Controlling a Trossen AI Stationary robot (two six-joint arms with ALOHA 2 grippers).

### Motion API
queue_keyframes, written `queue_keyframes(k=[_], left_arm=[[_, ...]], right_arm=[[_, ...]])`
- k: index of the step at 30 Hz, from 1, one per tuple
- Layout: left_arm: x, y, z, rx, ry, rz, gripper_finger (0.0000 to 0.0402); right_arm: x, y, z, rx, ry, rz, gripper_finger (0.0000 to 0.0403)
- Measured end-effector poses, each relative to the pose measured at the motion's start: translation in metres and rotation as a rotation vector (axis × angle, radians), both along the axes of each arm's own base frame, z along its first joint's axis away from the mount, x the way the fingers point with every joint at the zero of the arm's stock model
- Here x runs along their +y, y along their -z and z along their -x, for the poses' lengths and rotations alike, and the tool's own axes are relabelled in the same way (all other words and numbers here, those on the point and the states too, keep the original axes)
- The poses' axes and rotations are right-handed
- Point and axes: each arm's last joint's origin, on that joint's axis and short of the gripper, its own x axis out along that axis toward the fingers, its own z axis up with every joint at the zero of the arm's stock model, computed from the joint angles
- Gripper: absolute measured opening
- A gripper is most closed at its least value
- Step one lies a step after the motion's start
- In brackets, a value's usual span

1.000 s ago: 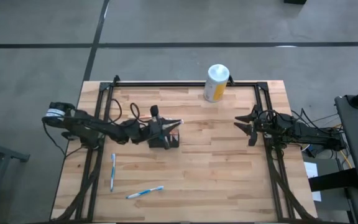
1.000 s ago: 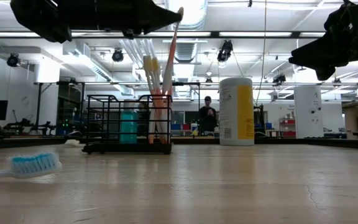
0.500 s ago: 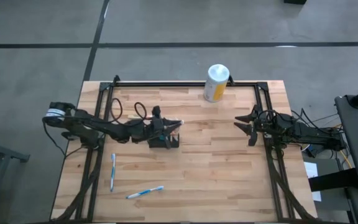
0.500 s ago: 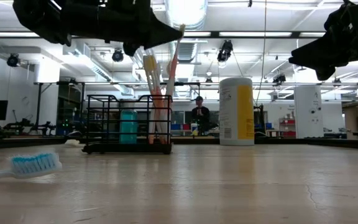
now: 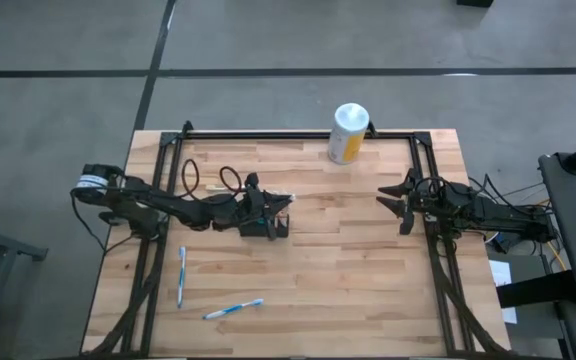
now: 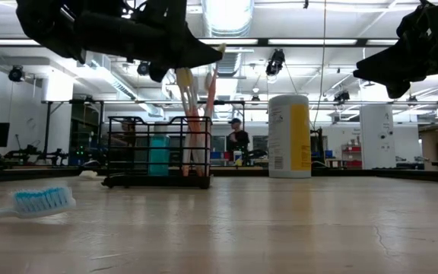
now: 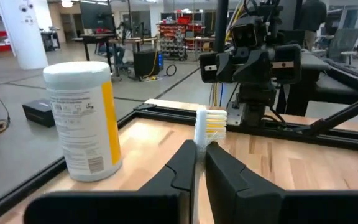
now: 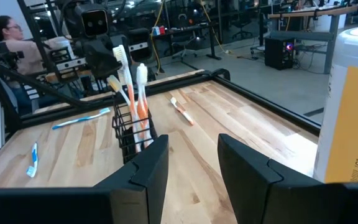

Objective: Pick & Place toothbrushing station
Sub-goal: Put the orange toothbrush into the right section of the wire organizer

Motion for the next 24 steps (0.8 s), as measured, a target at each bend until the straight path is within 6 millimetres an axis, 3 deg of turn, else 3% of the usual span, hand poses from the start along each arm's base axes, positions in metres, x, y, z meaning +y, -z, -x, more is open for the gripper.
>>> queue_keyframes(k=[18,24], left_arm=[[-0.001,-0.002,0.01,-0.021,0.029,-0.034,0.0102],[0.001,-0.004,0.016,-0.026,-0.004,-0.033,0.0106]], right_arm=[[0.0,0.0,0.0,0.0,0.0,0.0,0.0132],[0.0,0.0,0.0,0.0,0.001,0.0,0.0132]])
